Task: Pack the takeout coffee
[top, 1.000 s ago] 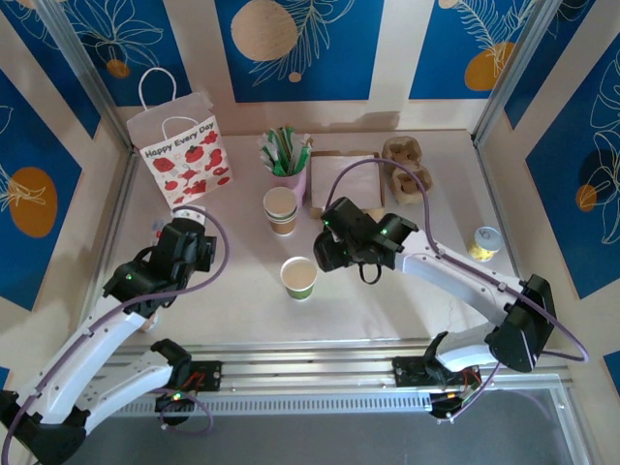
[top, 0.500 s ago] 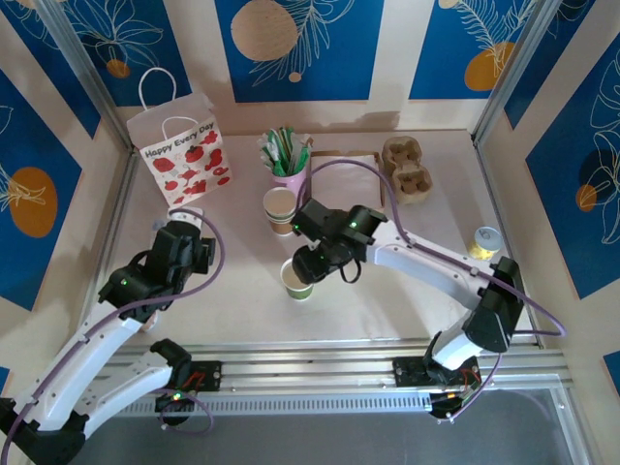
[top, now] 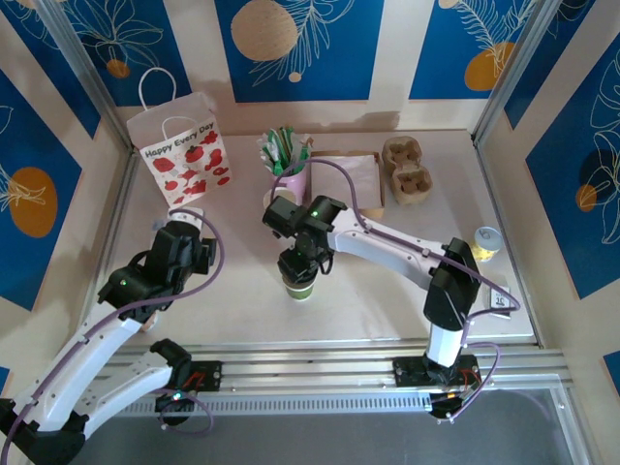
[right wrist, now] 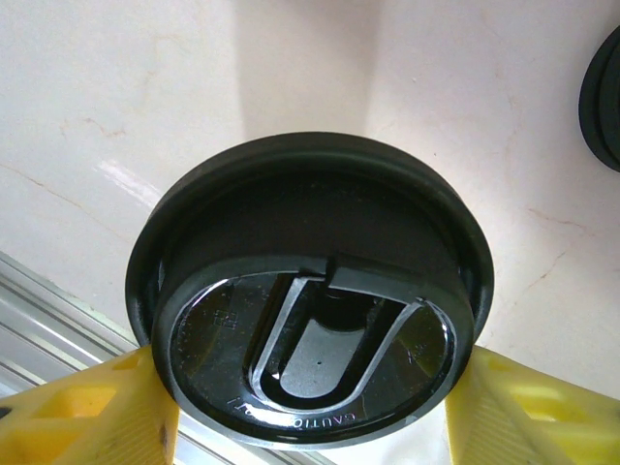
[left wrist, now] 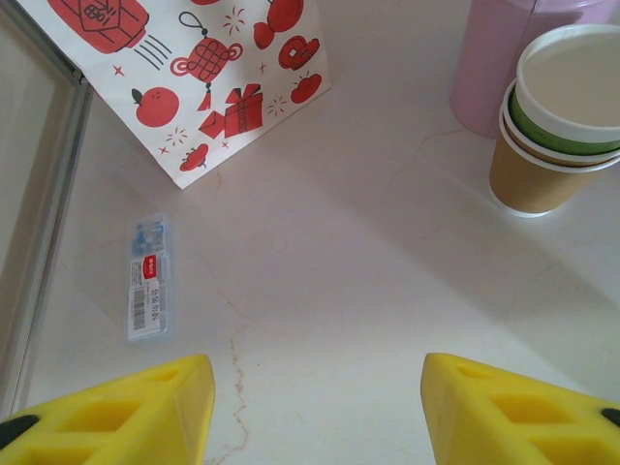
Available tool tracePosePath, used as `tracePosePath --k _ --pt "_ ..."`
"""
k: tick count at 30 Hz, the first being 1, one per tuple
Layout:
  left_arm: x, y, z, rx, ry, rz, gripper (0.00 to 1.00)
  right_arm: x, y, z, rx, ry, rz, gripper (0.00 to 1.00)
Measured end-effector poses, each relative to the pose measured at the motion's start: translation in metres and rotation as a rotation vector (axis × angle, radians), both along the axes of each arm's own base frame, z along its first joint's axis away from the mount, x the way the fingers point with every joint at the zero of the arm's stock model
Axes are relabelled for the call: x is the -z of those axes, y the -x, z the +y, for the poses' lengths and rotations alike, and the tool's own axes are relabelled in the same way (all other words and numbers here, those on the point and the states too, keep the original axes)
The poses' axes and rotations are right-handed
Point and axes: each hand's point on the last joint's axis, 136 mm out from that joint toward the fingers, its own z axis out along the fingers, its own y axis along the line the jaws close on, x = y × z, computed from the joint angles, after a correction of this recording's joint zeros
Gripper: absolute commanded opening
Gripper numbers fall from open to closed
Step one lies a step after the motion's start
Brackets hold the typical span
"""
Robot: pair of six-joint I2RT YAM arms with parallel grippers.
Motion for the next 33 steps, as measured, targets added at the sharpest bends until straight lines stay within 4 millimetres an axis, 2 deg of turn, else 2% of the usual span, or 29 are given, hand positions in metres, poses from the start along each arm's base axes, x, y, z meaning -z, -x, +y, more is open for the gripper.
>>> tracePosePath --k 18,33 --pt "0.001 0.0 0.0 -0.001 0.004 0.003 0.6 0.01 0.008 0.003 -0.051 0.118 0.04 0.67" --pt "0.002 0.0 0.001 -0.002 0.004 0.007 0.6 0.003 0.01 0.005 -0.068 0.128 0.037 0.68"
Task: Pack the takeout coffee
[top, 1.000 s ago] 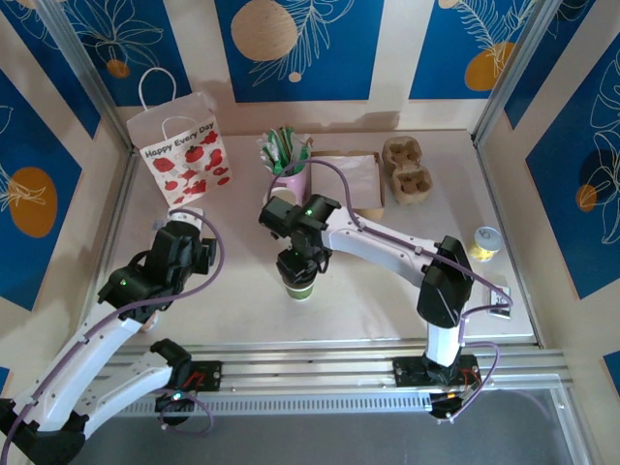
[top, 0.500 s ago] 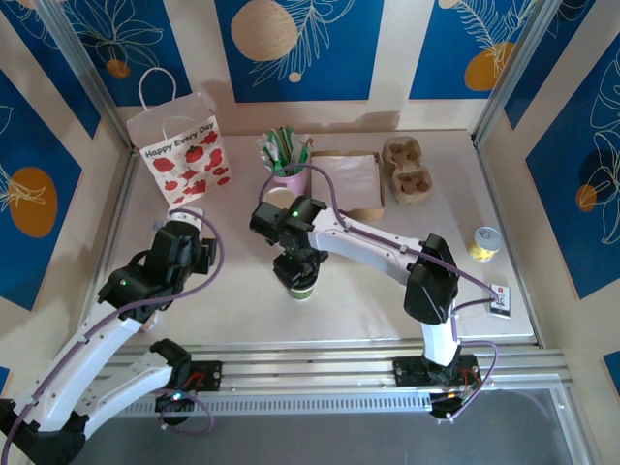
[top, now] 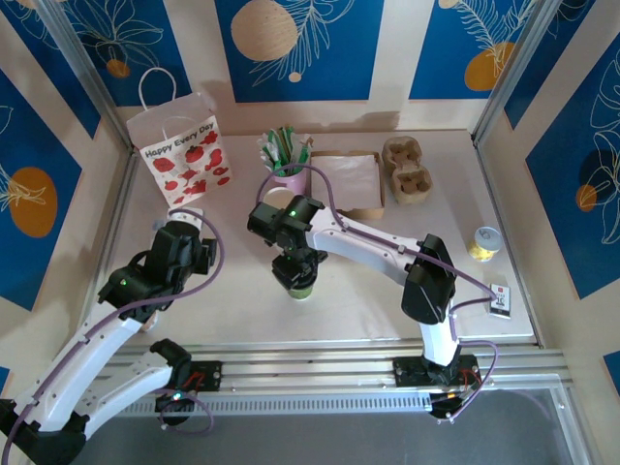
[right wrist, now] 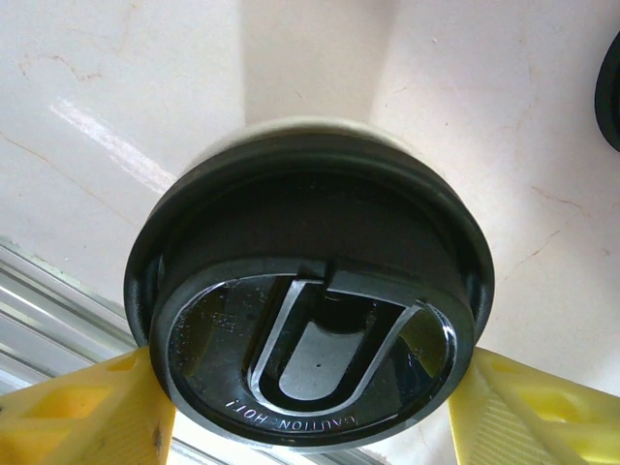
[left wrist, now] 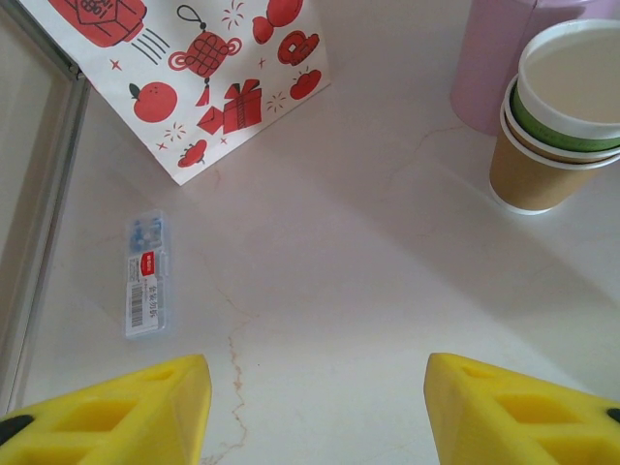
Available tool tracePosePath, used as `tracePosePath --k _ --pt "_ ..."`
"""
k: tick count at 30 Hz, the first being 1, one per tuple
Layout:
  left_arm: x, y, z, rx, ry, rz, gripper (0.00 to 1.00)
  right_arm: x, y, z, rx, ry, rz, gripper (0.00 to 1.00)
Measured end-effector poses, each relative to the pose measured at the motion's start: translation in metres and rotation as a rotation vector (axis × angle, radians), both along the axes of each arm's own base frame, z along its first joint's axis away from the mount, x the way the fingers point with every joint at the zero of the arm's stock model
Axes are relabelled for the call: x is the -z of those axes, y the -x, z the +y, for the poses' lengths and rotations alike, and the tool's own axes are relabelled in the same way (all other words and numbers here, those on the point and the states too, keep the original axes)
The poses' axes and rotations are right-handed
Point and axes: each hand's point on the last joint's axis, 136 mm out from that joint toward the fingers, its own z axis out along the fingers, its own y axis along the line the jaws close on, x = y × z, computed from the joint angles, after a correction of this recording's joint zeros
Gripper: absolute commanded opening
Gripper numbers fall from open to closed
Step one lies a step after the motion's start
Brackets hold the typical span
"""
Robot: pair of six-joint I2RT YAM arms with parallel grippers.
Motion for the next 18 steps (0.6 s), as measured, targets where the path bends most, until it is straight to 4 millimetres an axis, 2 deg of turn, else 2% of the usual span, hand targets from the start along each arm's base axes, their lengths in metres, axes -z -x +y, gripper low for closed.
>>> tracePosePath --k 8,18 --pt "0.0 0.0 0.0 0.002 0.002 0.001 0.6 -0.006 -0.001 0.001 -0.004 -0.001 -0.011 0.68" --pt "0.0 0.0 0.0 0.003 0.004 0.003 0.6 0.009 -0.002 0.002 -0.011 0.035 0.01 0.7"
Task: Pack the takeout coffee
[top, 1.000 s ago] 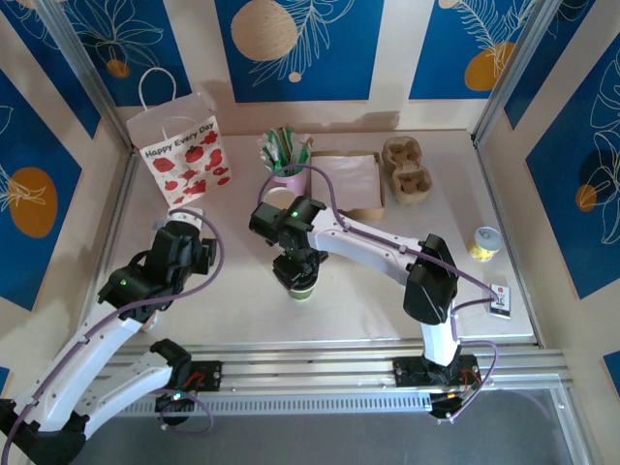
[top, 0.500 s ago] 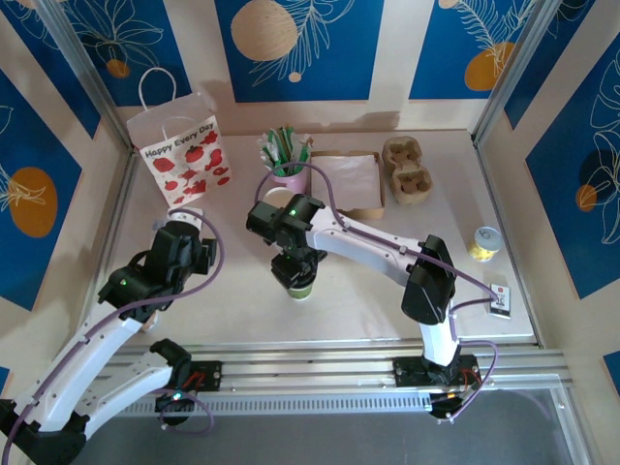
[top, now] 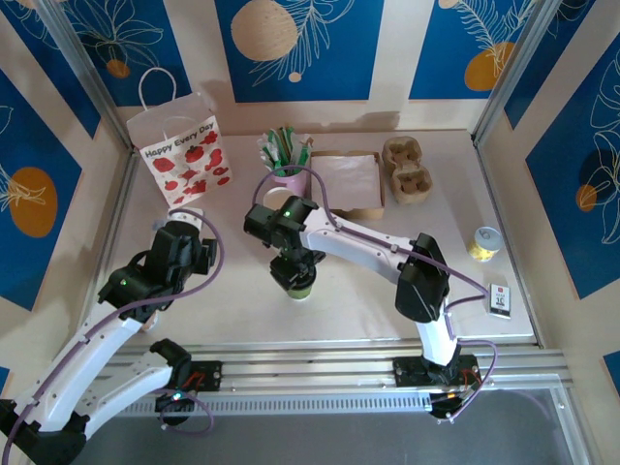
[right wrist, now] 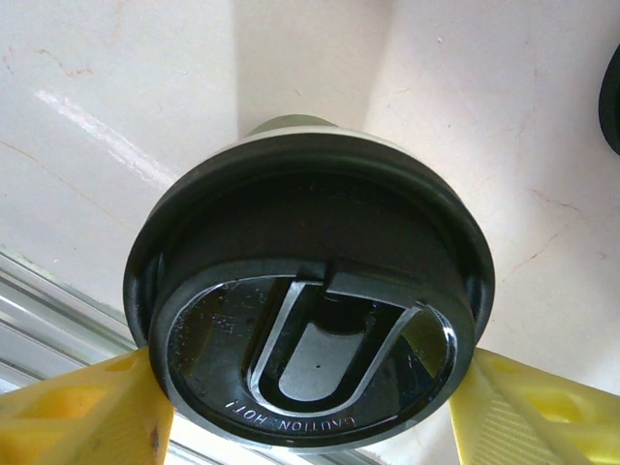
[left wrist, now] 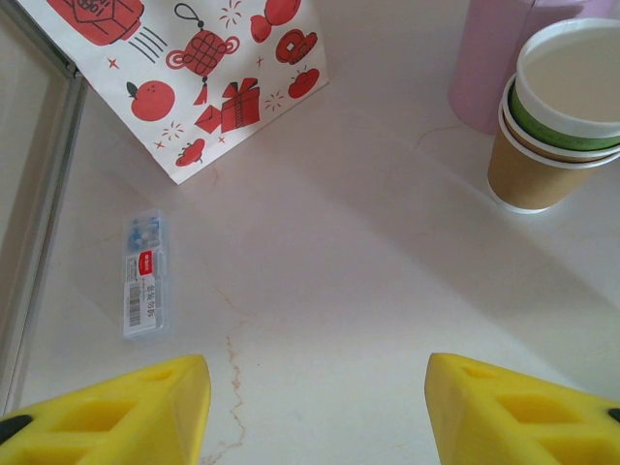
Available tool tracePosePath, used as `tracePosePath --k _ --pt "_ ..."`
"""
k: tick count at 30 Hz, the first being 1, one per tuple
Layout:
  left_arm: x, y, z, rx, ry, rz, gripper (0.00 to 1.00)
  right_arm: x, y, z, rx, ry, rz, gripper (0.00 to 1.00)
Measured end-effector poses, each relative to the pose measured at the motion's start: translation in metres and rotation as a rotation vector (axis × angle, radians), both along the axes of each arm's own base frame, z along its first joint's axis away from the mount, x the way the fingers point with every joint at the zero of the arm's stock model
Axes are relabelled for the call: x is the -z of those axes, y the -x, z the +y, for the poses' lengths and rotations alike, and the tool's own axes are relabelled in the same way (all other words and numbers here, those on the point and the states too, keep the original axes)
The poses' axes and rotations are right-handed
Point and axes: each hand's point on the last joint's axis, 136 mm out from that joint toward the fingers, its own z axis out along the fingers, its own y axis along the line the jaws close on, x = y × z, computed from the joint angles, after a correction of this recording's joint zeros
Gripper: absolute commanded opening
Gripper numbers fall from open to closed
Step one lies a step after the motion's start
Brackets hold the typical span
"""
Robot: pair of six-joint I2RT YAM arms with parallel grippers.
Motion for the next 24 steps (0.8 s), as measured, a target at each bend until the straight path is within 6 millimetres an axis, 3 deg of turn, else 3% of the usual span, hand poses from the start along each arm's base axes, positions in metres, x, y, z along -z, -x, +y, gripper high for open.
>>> tracePosePath --k 24 --pt "0.0009 0.0002 -0.0008 0.004 0.004 0.004 0.61 0.01 -0.0035 -0.002 0.003 -0.017 0.06 0.68"
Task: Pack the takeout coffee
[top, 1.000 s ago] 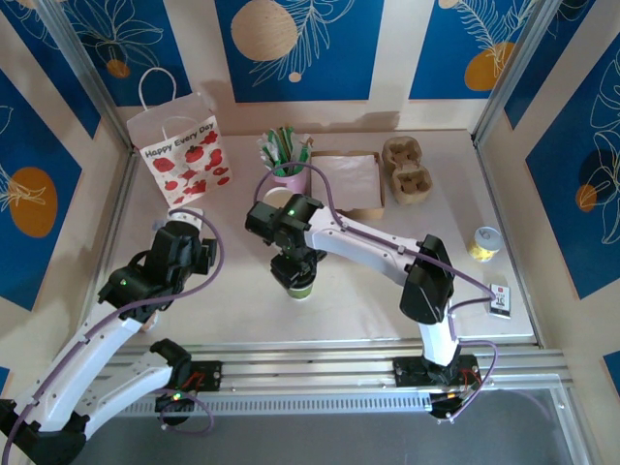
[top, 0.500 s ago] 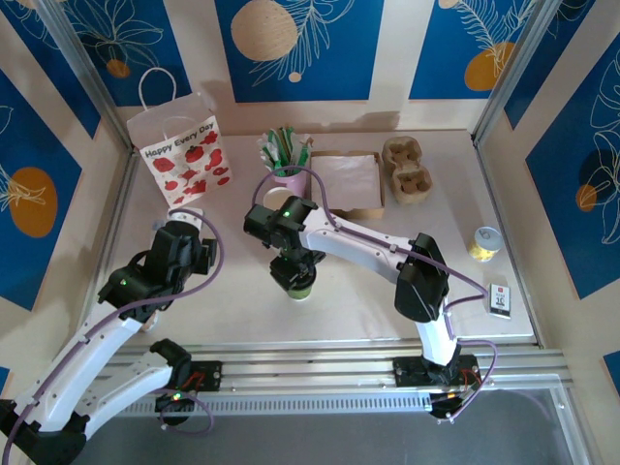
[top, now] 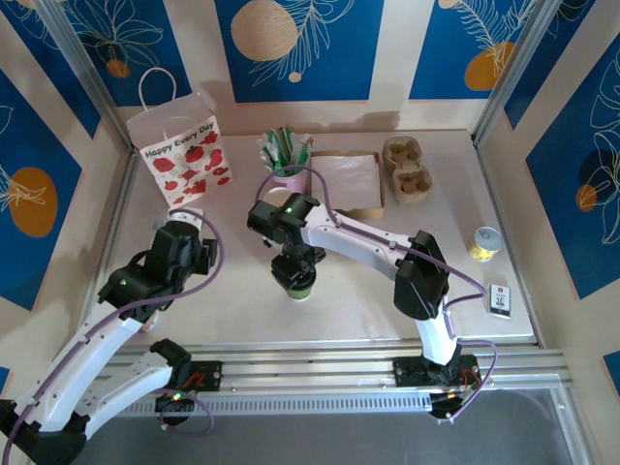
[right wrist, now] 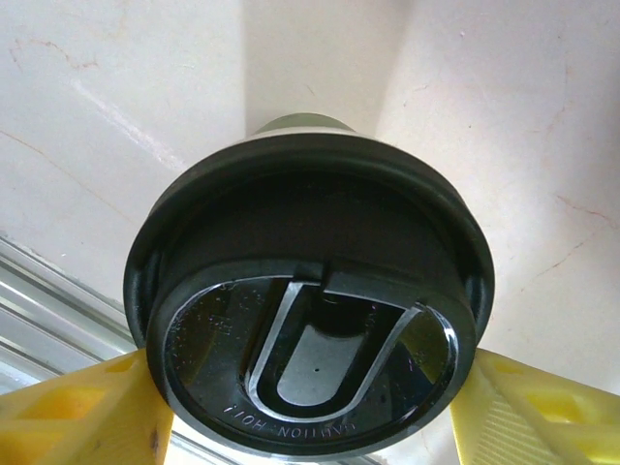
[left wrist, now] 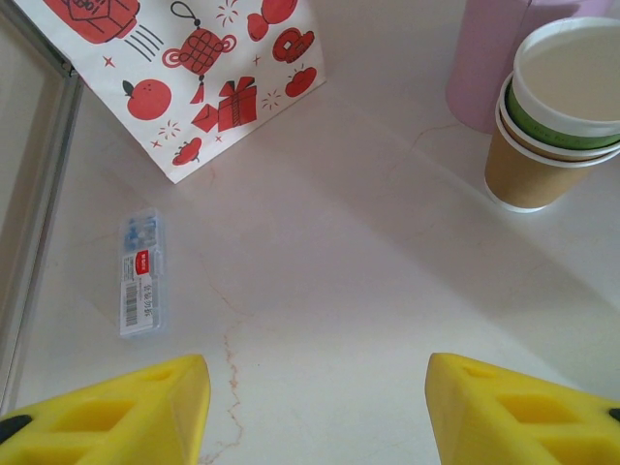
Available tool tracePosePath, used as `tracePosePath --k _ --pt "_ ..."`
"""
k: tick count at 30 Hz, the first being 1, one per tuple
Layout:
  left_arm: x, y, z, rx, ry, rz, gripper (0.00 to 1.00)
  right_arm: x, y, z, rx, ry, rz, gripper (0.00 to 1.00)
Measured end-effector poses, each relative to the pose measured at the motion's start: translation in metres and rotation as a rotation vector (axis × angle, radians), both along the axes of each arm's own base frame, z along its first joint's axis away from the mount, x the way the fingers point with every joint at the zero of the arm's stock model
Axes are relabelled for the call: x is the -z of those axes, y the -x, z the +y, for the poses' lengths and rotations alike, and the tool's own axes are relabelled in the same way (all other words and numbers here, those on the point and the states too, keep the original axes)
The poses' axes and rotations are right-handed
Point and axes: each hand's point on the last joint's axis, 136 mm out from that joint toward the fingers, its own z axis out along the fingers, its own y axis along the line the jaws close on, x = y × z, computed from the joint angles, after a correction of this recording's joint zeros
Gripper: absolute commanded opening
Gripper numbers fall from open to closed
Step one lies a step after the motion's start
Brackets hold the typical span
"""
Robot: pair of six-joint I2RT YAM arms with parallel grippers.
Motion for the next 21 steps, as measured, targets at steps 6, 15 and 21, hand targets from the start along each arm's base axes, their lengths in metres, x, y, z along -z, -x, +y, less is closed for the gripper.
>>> tracePosePath --k 6,15,21 --pt "0.0 0.0 -0.001 0.004 0.004 0.002 0.62 0.007 0.001 -0.001 0.008 -0.016 -0.005 0.69" --pt "0.001 0.0 -0.002 0.009 0.008 0.006 0.65 0.01 0.002 -0.001 0.01 -0.009 -0.016 0.69" --pt "0.008 -0.001 -0.009 0.034 0.017 0.038 0.7 0.007 0.0 0.0 0.009 -0.023 -0.007 0.72"
